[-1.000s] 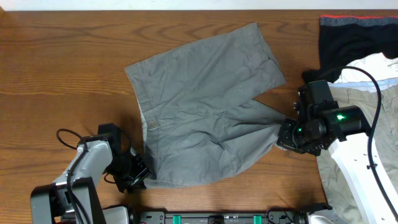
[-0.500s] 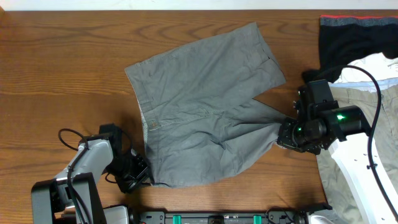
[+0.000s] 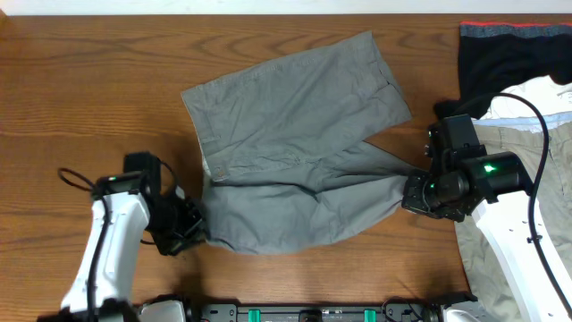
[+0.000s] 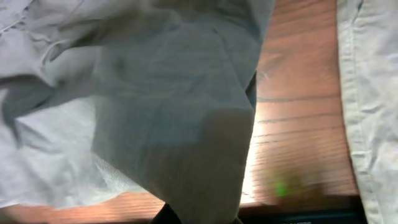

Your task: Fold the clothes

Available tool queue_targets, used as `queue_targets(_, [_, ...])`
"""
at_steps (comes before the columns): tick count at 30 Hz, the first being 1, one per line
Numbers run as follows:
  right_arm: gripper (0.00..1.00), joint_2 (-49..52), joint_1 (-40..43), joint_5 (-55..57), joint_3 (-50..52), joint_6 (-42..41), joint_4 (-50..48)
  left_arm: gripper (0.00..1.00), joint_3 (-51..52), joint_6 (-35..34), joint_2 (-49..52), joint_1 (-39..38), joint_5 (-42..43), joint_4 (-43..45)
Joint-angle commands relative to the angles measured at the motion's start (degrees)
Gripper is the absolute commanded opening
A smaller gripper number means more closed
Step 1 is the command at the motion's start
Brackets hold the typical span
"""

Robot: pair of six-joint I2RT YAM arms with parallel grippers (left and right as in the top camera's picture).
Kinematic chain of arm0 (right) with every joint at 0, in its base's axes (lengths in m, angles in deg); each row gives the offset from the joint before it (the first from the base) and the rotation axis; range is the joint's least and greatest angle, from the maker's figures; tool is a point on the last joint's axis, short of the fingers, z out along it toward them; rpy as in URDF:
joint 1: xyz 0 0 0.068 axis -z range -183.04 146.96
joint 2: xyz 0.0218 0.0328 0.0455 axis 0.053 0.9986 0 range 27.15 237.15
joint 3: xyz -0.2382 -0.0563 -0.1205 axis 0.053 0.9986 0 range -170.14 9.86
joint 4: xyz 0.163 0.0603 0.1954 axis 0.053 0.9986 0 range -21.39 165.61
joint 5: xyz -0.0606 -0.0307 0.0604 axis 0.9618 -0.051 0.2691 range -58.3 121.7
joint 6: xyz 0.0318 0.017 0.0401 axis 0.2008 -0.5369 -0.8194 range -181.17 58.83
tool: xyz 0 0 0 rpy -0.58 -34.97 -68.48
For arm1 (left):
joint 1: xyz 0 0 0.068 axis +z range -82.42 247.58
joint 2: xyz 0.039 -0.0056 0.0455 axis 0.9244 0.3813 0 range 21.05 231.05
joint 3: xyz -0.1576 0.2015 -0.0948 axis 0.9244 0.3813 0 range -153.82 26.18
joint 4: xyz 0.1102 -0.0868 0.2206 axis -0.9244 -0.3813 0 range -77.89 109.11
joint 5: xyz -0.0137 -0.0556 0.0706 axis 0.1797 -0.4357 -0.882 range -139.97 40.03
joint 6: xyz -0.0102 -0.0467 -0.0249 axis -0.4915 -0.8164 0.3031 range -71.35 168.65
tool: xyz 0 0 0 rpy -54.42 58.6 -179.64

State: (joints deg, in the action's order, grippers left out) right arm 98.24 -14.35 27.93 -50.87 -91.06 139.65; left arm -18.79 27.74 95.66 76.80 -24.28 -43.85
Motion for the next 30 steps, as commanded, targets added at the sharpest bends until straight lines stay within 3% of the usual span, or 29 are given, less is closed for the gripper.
queue_targets(1, [0.01, 1.0, 0.4, 2.2, 2.4, -2.1, 0.1, 0.06, -3.3, 0.9, -3.0, 0.0, -5.5, -1.0])
queue_targets(8, [0.01, 3.9, 0.4, 1.6, 11.7, -5.4, -0.3, 0.06, -3.9, 1.4, -4.6, 0.0, -6.0, -2.6])
queue_targets(14, [0.47, 4.2, 0.4, -2.9, 14.0, -1.6, -0.5, 0.06, -3.9, 1.9, -4.6, 0.0, -8.7, -3.8])
queue_targets(17, [0.57, 4.2, 0.4, -2.9, 14.1, -2.2, 0.3, 0.06, -3.9, 2.0, -4.6, 0.0, -8.9, -3.9])
queue_targets(25, [0.54, 4.2, 0.4, -6.4, 17.5, -7.2, 2.9, 0.06, -3.9, 2.0, -4.6, 0.0, -8.9, -3.9])
queue_targets(28, [0.41, 4.2, 0.3, -10.1, 20.3, -9.1, 2.9, 0.06, -3.9, 2.0, -4.6, 0.0, -8.9, -3.8])
queue_targets(30, [0.40, 4.2, -0.3, -13.0, 22.7, -9.4, 2.2, 0.06, -3.9, 2.0, -4.6, 0.0, -8.9, -3.8])
